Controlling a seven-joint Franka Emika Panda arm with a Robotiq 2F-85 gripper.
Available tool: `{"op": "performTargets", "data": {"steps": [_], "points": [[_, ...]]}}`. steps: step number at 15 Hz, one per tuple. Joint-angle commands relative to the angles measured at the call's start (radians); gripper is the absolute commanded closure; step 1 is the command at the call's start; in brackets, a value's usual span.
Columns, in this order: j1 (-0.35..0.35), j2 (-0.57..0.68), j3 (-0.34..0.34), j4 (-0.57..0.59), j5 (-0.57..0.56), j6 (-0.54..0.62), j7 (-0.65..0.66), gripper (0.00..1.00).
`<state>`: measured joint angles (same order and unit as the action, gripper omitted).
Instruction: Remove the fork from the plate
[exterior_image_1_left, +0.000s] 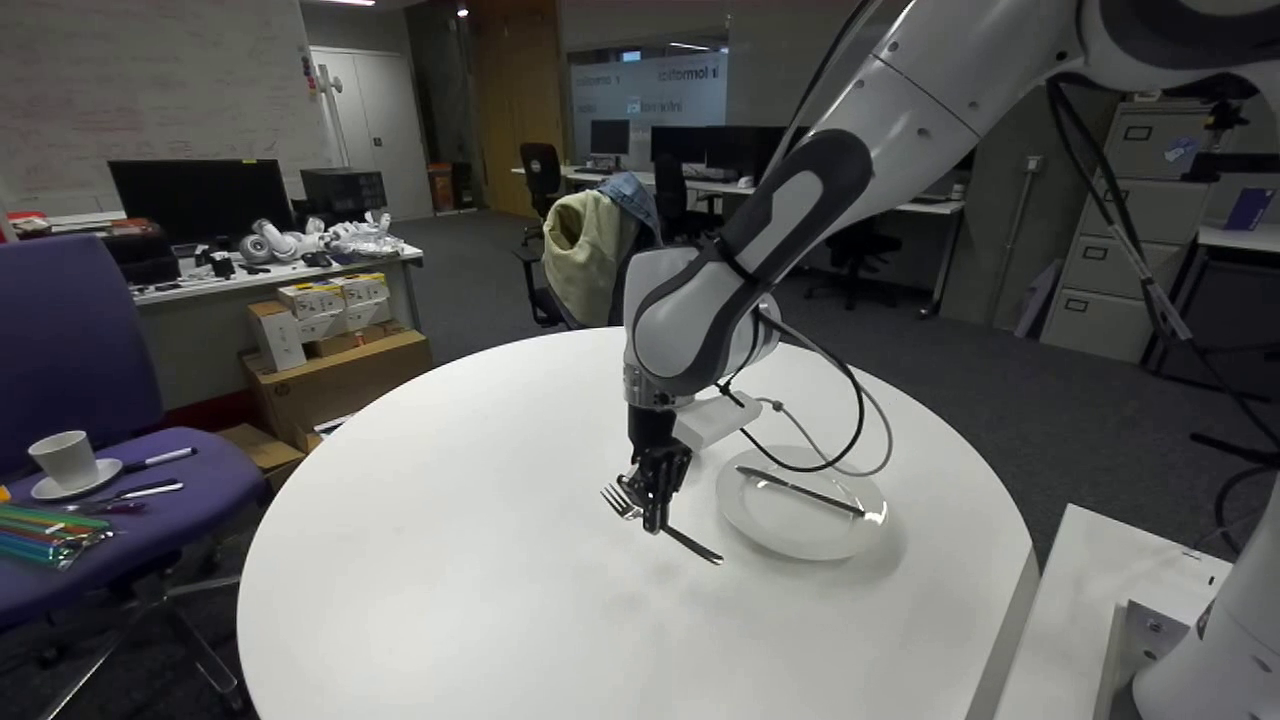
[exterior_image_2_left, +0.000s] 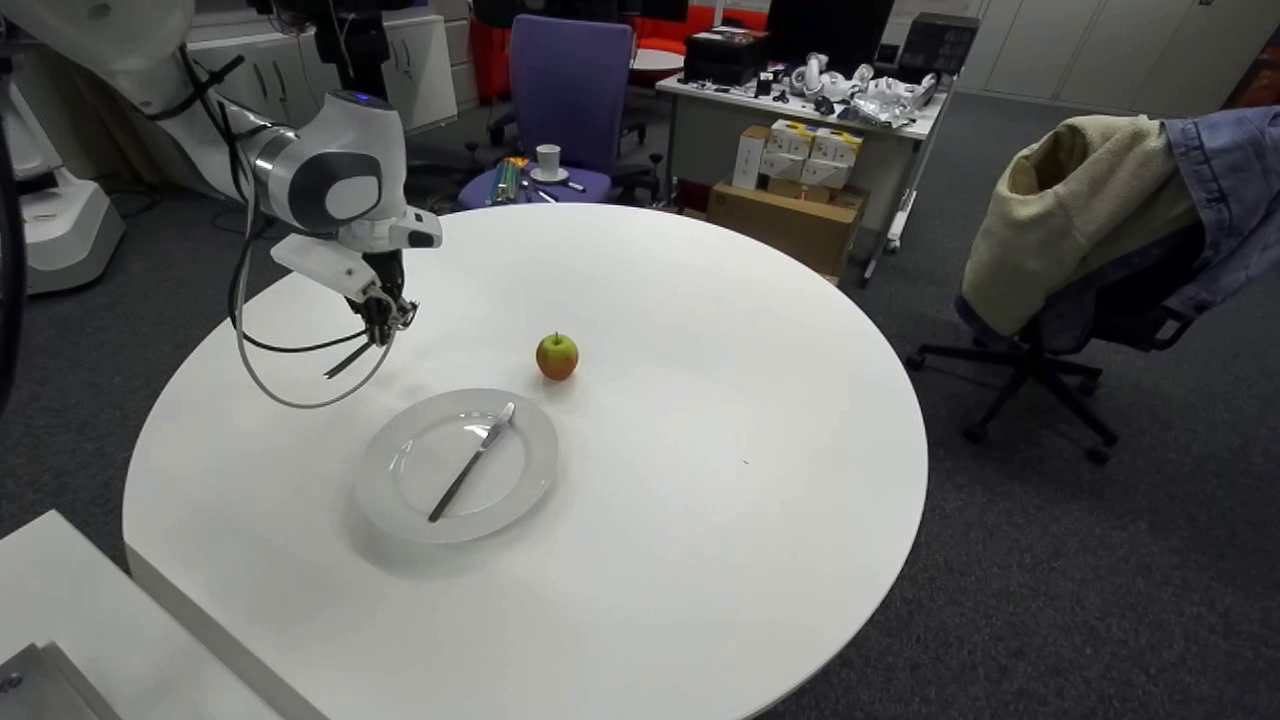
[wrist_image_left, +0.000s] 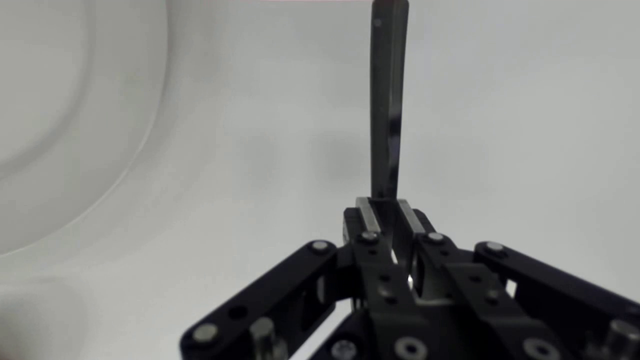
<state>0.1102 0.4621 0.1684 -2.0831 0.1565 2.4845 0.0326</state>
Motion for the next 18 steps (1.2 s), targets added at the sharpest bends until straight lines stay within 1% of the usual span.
{"op": "performTargets", "data": {"steps": [1, 5, 7, 11, 12, 13, 15, 18], "points": [[0.055, 0.136, -0.025, 0.135, -0.021, -0.016, 0.083, 0.97], [0.094, 0.281, -0.042, 0.258, -0.025, -0.028, 0.130, 0.97], [0.104, 0.304, -0.049, 0.302, -0.029, -0.044, 0.142, 0.97], [0.106, 0.320, -0.052, 0.346, -0.030, -0.069, 0.143, 0.97], [0.106, 0.323, -0.053, 0.352, -0.030, -0.071, 0.142, 0.85], [0.108, 0.323, -0.055, 0.357, -0.034, -0.077, 0.142, 0.61], [0.129, 0.300, -0.079, 0.343, -0.063, -0.075, 0.166, 0.57], [0.194, 0.240, -0.148, 0.300, -0.163, -0.107, 0.247, 0.34]]}}
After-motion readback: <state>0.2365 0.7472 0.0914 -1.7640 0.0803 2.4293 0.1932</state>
